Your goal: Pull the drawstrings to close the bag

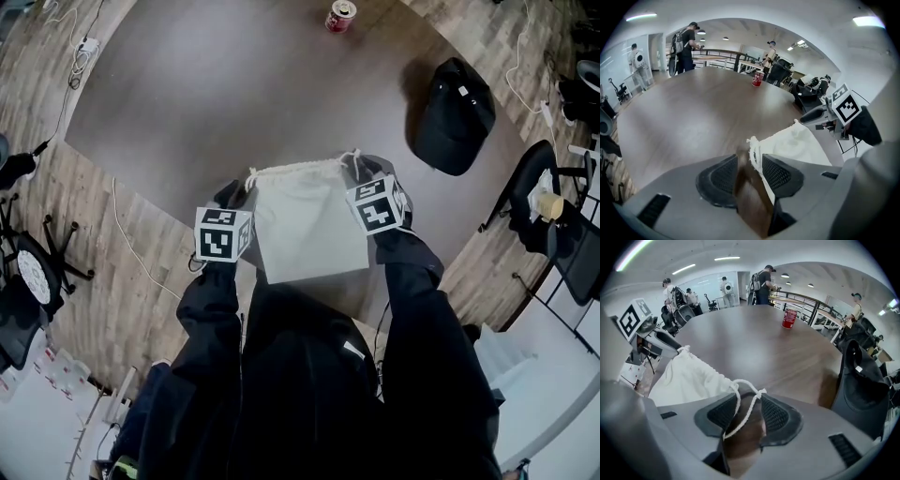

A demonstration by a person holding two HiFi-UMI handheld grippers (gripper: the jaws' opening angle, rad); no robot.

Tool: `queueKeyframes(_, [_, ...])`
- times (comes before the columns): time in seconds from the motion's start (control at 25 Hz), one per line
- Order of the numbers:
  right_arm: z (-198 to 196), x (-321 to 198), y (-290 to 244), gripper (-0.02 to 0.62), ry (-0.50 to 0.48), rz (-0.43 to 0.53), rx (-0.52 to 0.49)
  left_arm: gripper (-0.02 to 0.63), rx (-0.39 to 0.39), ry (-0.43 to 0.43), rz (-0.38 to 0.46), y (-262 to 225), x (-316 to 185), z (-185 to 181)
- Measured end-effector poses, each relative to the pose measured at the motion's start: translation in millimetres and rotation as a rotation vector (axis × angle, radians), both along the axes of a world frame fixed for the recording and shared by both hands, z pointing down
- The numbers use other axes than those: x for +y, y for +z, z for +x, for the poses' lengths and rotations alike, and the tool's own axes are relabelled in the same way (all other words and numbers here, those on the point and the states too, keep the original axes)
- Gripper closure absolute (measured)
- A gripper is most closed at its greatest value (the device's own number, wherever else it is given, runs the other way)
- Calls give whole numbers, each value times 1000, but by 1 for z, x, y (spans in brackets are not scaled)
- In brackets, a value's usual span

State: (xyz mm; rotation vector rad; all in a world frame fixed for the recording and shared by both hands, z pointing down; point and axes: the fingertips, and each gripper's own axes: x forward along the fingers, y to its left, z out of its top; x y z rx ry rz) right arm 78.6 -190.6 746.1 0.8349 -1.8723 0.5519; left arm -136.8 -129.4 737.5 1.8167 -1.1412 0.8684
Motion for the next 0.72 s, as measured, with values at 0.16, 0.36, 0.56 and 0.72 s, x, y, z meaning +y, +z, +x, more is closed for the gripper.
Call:
queueKeyframes(0.16, [4, -1, 10, 391, 13, -54, 16, 440, -28, 70, -2, 5, -7, 7])
queueKeyframes(0.36, [3, 0, 18, 411, 21, -94, 17, 452, -22, 110, -53, 19, -10, 10])
queueKeyframes(0.56, [0, 1, 19, 414, 24, -94, -8, 525, -27, 89, -62, 24, -11, 5])
queueKeyframes(0.72, [-2, 0, 17, 459, 6, -61, -4, 551, -38, 96, -49, 20, -15, 7])
